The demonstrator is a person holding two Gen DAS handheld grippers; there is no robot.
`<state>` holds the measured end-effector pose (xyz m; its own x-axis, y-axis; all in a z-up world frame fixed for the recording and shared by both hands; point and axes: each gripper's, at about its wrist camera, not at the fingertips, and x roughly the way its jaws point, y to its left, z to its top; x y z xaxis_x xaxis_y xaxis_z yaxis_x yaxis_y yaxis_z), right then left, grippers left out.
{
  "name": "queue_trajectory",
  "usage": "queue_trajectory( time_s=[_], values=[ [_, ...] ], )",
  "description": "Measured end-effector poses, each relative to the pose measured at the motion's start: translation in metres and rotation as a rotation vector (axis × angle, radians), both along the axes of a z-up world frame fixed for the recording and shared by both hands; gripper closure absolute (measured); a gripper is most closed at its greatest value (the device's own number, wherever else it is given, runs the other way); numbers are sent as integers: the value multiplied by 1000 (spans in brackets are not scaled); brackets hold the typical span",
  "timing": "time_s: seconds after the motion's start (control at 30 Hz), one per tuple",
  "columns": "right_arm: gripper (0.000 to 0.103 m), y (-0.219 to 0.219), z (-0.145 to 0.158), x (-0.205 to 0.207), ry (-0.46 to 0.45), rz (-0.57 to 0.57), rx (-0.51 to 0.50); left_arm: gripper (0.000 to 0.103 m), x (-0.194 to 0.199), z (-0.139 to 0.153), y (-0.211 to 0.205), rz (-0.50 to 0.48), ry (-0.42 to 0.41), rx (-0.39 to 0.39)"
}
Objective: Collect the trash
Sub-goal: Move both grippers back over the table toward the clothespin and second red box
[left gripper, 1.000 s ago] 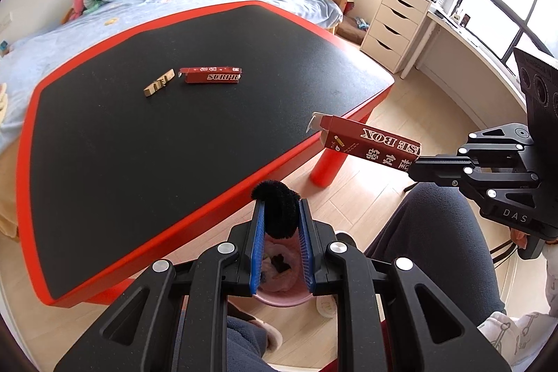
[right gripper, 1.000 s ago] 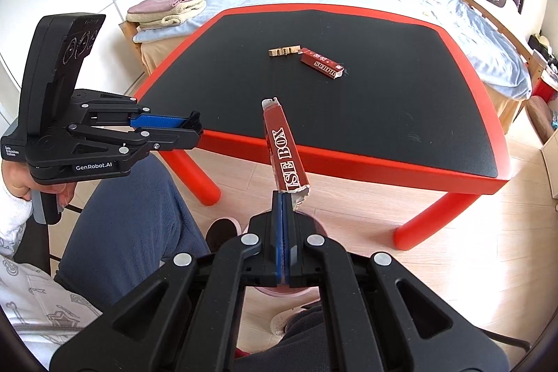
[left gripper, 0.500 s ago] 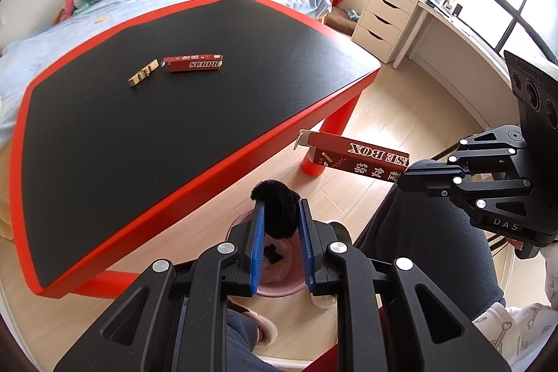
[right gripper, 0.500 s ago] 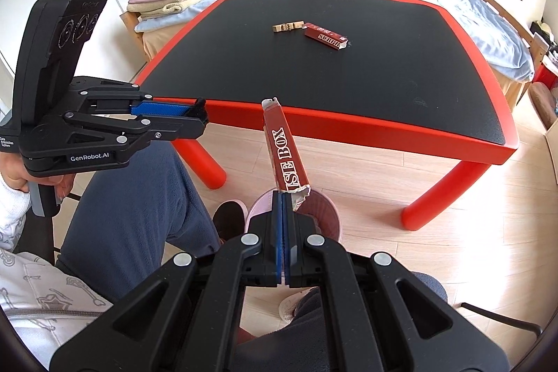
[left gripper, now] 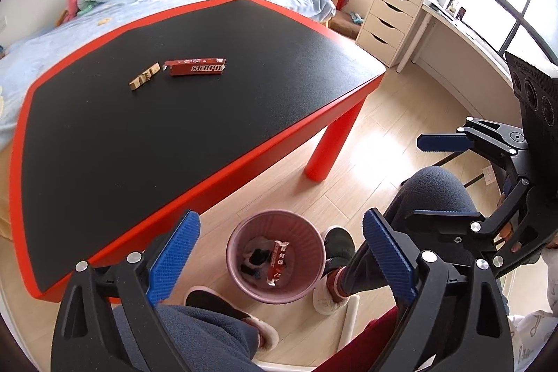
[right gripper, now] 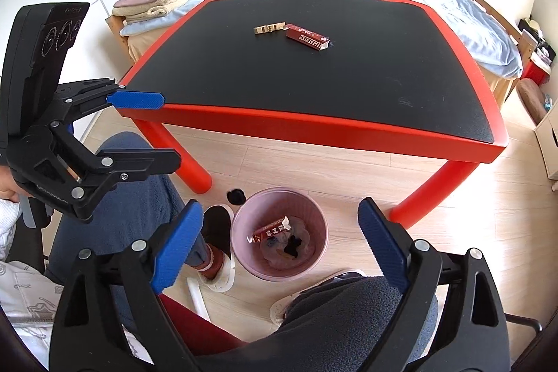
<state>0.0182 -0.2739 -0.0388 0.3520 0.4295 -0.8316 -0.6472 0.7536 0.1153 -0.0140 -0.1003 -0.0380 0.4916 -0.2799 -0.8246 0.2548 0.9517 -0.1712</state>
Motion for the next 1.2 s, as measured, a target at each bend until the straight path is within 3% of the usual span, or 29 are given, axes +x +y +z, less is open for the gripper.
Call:
queue_trajectory(
  time_s=[0.1, 0.37, 0.87, 1.2],
  values=[
    [8, -2, 0, 3, 4, -17, 10, 8, 0, 0, 4, 16, 7, -5],
    [3, -2, 1, 4, 21, -32, 28, 8, -3, 3, 9, 28, 10, 6],
    [3, 2, 6, 10, 35, -17, 49, 8, -1, 7, 19, 58, 14, 3],
    [3, 16, 14, 35, 16, 2, 46, 8, 15, 6, 46, 123, 8, 2]
  ],
)
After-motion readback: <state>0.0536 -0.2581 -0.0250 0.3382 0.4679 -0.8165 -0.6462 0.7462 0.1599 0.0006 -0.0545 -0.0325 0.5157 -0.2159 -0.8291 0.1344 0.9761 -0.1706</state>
